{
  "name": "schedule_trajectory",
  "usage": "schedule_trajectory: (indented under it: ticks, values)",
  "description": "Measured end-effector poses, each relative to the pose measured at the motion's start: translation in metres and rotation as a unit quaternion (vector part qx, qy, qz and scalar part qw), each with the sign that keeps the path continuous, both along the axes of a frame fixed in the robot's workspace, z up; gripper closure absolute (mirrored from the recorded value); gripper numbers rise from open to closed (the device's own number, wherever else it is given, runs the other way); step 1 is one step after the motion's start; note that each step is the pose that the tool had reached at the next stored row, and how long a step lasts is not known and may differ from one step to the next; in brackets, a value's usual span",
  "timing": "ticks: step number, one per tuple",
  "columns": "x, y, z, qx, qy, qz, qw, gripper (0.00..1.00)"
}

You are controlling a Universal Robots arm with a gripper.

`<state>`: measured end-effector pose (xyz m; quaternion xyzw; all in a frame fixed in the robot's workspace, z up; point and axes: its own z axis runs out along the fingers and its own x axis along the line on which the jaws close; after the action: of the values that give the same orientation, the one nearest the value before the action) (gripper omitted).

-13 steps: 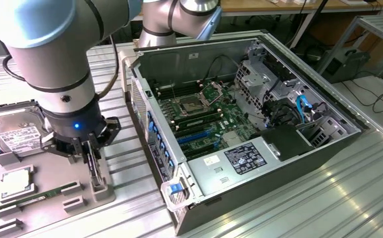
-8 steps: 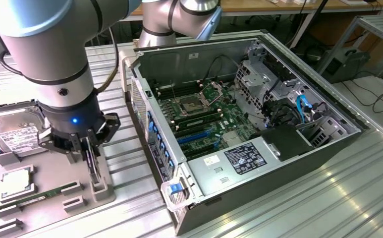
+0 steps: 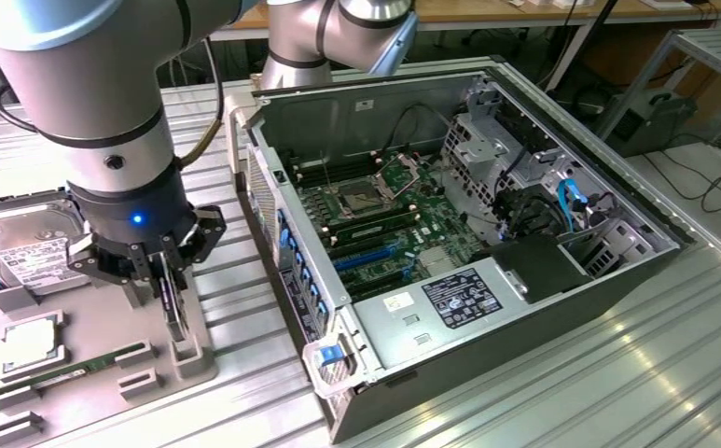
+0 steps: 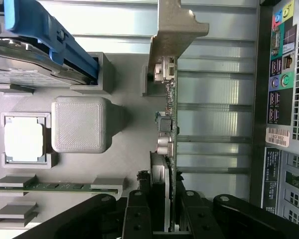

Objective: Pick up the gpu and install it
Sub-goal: 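Pick up the gpu and move the gpu toward the slot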

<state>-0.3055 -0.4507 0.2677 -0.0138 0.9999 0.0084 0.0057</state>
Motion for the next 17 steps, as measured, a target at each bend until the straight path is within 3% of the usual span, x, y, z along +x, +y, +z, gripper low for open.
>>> schedule_trajectory:
  ticks: [17]
  values:
    - [0.0, 0.0, 0.029, 0.0002, 0.0, 0.0, 1.0, 0.72]
